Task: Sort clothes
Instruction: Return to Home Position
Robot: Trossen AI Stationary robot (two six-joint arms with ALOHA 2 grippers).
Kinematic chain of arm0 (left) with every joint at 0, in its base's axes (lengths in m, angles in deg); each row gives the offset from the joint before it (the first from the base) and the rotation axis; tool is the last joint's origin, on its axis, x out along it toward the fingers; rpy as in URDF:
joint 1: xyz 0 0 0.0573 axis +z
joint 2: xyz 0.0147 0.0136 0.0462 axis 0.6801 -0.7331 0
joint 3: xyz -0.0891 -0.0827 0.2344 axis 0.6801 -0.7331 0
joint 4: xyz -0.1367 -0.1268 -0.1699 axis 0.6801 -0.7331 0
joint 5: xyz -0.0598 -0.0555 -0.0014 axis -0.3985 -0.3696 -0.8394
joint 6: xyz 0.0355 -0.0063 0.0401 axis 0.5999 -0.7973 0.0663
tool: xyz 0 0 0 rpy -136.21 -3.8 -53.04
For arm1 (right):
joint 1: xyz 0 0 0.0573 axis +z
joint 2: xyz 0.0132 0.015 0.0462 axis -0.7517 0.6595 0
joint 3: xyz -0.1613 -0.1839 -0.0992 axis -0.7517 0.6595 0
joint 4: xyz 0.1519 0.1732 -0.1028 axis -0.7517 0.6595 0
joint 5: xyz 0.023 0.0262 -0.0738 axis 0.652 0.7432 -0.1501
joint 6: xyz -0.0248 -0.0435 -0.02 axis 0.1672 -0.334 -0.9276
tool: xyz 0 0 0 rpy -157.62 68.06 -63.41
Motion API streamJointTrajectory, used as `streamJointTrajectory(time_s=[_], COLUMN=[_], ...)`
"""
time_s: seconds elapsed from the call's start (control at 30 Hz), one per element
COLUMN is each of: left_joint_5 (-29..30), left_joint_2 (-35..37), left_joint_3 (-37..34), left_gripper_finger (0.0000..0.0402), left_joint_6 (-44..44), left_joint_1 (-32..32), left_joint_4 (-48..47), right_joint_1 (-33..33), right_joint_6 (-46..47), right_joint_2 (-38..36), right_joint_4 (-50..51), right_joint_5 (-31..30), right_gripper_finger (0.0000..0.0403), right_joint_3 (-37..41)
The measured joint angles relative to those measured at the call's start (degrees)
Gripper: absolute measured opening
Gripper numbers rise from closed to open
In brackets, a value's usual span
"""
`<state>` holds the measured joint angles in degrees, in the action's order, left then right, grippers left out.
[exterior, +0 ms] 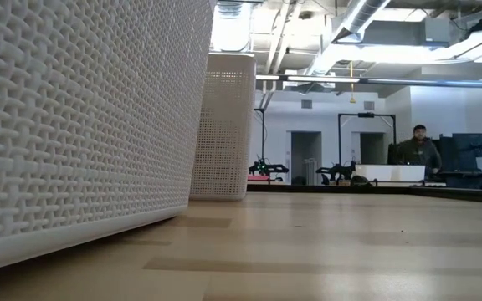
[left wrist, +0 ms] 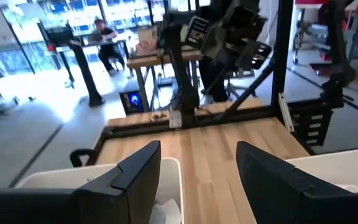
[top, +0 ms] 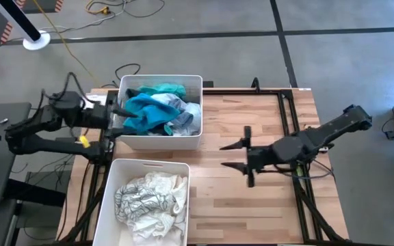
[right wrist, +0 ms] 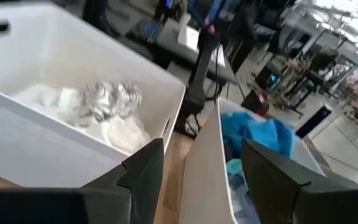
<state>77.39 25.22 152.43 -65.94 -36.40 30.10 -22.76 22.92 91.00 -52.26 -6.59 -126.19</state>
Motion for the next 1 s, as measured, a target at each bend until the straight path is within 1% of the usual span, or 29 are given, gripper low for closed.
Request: streamJointTrajectory(time_s=[0.17,0.37,0.47,0.57,0.67,0.77,0.83,0.9,1.0], left_joint_5=[1.0,0.8,-1.0,-1.5,-1.0,1.6,3.0,3.1,3.1], left_joint_2=[6.2,15.9,21.3,27.0,32.7,37.4,37.2,36.8,36.7], left_joint_3=[0.0,-0.7,-3.6,-7.6,-12.6,-17.5,-19.6,-21.5,-25.9], left_gripper_finger=[0.0203,0.0203,0.0203,0.0203,0.0203,0.0203,0.0203,0.0203,0.0203], left_joint_6=[-0.1,-4.7,-7.9,-10.2,-12.0,-13.9,-14.4,-13.7,-11.7], left_joint_1=[-0.1,-0.1,-0.1,-0.1,-0.1,-0.1,0.0,0.0,0.0], left_joint_4=[-3.1,-10.0,-10.9,-10.9,-10.6,-9.0,-8.3,-8.7,0.6], right_joint_1=[2.7,5.8,7.3,8.6,9.2,9.2,9.2,9.2,9.2], right_joint_6=[0.6,4.9,7.3,9.2,11.8,14.5,16.0,17.0,18.1], right_joint_2=[-6.4,-12.4,-14.7,-17.4,-20.4,-23.3,-25.1,-26.5,-28.8], right_joint_4=[4.3,11.3,13.6,14.2,13.6,12.2,11.1,9.6,7.6], right_joint_5=[0.0,0.9,3.5,4.0,4.0,4.0,4.0,4.0,4.0], right_gripper_finger=[0.0225,0.0225,0.0225,0.0225,0.0225,0.0225,0.0225,0.0225,0.0225], right_joint_3=[0.0,0.8,2.3,5.1,8.8,13.1,16.0,19.2,23.9])
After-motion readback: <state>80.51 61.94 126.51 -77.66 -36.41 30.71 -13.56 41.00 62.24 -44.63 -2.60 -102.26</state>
